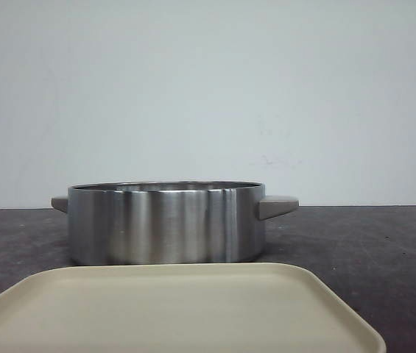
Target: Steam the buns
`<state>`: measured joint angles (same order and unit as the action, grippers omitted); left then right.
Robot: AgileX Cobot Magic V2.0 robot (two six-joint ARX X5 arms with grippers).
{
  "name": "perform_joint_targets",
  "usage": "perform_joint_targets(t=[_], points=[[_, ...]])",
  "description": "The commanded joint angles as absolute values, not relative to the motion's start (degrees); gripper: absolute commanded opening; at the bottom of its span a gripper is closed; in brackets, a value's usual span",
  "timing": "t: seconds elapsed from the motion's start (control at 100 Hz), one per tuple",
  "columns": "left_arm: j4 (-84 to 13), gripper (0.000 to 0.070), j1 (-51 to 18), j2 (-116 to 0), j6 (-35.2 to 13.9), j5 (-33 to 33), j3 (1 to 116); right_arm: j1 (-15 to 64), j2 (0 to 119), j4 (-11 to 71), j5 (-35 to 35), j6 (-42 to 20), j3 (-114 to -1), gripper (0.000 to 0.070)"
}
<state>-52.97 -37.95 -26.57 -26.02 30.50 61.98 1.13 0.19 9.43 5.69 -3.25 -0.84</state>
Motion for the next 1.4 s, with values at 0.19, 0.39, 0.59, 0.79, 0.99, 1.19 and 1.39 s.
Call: perform_joint_targets(t=[0.19, 0.39, 0.59, 0.79, 0.99, 1.19, 1.39], points=[[-39.4, 0.0, -20.3, -17.9, -11.0, 24.4, 53.1, 1.1, 0.2, 9.0, 5.6, -3.8, -0.6, 0.0007], [-18.0, 0.0, -6.9, -12.4, -9.0, 4.1, 35.4, 1.1, 0.2, 9.0, 5.6, -3.8, -0.6, 0.0007], [-9.0, 0.0, -2.6, -8.5, -10.3, -5.6, 20.7, 1.1, 0.2, 9.0, 5.6, -3.8, -0.6, 0.0007], [-7.7, 0.0, 0.3, -2.7, -10.1, -5.4, 10.8, 1.1, 0.2, 9.0, 5.6, -3.8, -0.6, 0.0007], [-7.2, 0.0, 4.5, -0.2, -10.1, -5.4, 4.0, 1.1, 0.2, 9.0, 5.6, -3.8, -0.6, 0.0007], [-9.4, 0.0, 5.7, -0.2, -7.2, -5.4, 0.8, 1.1, 0.2, 9.0, 5.6, -3.8, -0.6, 0.0007], [-10.7, 0.0, 5.7, -0.2, 0.0, -5.6, 0.8, 1.1, 0.2, 9.0, 5.6, -3.8, -0.6, 0.0007]])
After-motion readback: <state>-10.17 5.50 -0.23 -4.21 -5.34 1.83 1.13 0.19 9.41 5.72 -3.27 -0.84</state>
